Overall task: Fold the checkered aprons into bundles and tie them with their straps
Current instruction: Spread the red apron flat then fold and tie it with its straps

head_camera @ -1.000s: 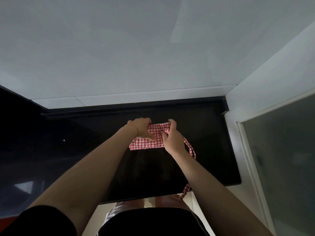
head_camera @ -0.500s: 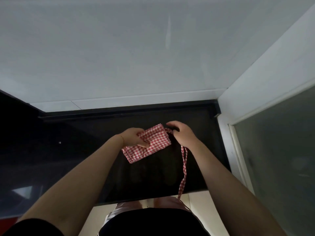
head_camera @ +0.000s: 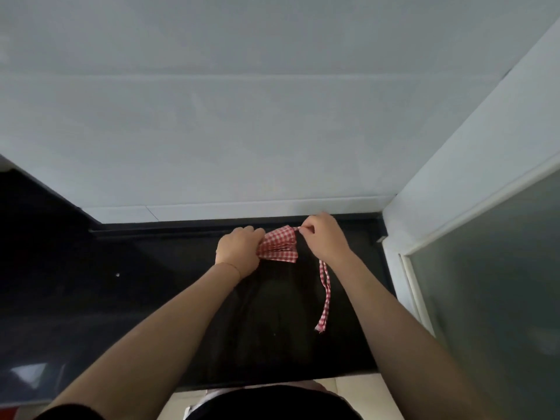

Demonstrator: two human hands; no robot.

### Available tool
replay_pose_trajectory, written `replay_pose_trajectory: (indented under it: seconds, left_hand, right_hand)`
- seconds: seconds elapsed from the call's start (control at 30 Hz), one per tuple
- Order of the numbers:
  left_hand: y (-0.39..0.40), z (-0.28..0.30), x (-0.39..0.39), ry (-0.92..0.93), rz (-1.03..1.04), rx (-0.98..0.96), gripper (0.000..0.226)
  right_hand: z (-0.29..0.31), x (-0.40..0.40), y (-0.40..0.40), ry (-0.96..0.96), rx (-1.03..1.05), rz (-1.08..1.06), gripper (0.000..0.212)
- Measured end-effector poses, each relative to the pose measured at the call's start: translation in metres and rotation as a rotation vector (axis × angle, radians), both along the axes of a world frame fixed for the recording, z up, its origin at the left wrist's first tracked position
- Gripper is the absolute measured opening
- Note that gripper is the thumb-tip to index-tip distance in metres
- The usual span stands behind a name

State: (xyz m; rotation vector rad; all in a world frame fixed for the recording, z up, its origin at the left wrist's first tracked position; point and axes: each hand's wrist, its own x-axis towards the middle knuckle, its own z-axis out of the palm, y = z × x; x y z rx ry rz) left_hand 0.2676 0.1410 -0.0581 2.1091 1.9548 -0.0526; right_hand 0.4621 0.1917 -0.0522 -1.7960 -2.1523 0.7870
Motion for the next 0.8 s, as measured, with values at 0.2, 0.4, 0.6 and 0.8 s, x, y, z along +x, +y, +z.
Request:
replay_pose_trajectory:
  seconds: [0.2,0.4,0.6,0.8]
  left_hand:
    - [-0.014,-0.042,0.014,0.141,0.031,-0.025,0.040]
    - [-0.038,-0.065,0.028,0.077,-0.084,-0.178,0.051]
    - [-0.009,-0.035,0.002,-0.276,0.253,-0.221,0.022]
    - [0.012,-0.047,-0.026,-0.389,0.292,-0.689,0.069]
  right_hand:
    - [-0.013,-0.024,-0.031,0.453,-0.583,-0.369,0.027]
    - [-0.055,-0.047,-0.057,0.350,-0.776,-0.565,0.047]
    - [-0.072,-0.046,-0.058,0.358,-0.756,-0.615,0.036]
    - [-0.077,-0.043,-0.060,0.371,-0.739,-0.585,0.032]
